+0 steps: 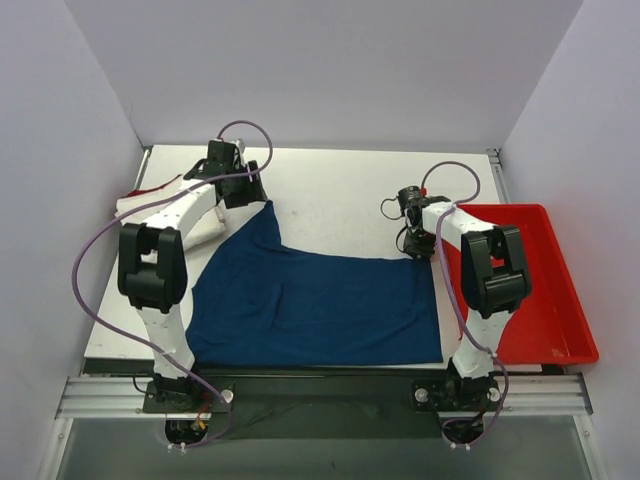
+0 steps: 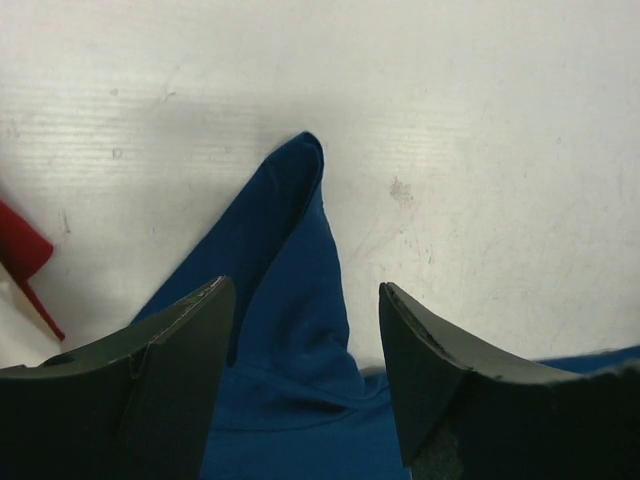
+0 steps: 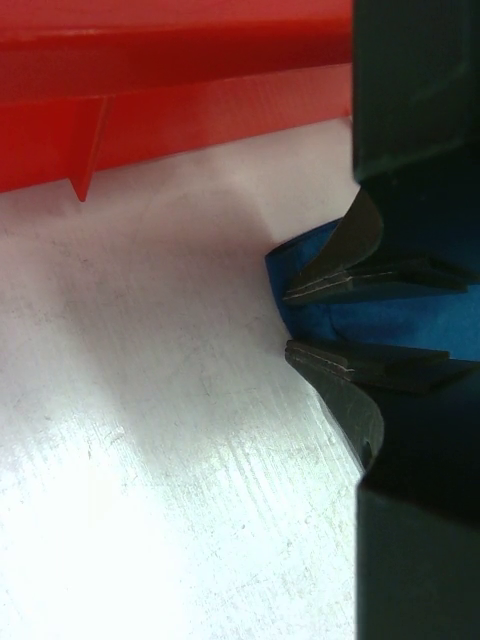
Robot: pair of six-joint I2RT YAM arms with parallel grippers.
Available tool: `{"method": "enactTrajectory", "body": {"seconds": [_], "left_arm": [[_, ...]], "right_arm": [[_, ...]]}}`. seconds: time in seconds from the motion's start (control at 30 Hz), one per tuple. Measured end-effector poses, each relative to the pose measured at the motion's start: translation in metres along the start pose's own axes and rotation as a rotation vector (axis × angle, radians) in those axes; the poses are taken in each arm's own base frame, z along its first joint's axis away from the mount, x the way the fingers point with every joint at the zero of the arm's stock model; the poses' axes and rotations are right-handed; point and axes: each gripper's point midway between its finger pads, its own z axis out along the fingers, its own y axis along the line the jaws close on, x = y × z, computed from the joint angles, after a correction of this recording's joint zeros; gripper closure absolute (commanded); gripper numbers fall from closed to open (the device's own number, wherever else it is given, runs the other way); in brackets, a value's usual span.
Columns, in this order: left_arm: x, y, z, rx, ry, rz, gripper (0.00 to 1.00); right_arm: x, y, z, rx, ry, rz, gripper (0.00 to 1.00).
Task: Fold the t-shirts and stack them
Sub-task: Grap the side of the flattened tshirt furthest away from the robot with both arms
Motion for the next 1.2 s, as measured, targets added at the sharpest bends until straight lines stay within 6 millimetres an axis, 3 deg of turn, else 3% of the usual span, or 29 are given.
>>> {"method": "enactTrajectory", "body": {"seconds": [0.23, 0.5, 0.73, 1.07, 1.2], "left_arm": [[-0.008, -0.006, 0.04, 0.002, 0.014, 0.042, 0.31], [0.003, -0.014, 0.079, -0.002, 0.061, 0.063, 0.31], [0.007, -0.021, 0.088, -0.047, 0.066, 0.089, 0.35], [0.015, -0.005, 0.099, -0.126, 0.092, 0.089, 0.41], [0.018, -0.002, 0.102, -0.134, 0.099, 0.085, 0.57]], "right_arm": [[0.003, 0.003, -0.001, -0.002, 0.001, -0.001, 0.78], [0.01, 0.002, -0.004, 0.007, 0.022, -0.021, 0.78], [0.014, 0.0, -0.006, 0.015, 0.036, -0.029, 0.78], [0.02, -0.003, -0.008, 0.027, 0.062, -0.042, 0.78], [0.022, -0.004, -0.009, 0.028, 0.073, -0.045, 0.78]]}}
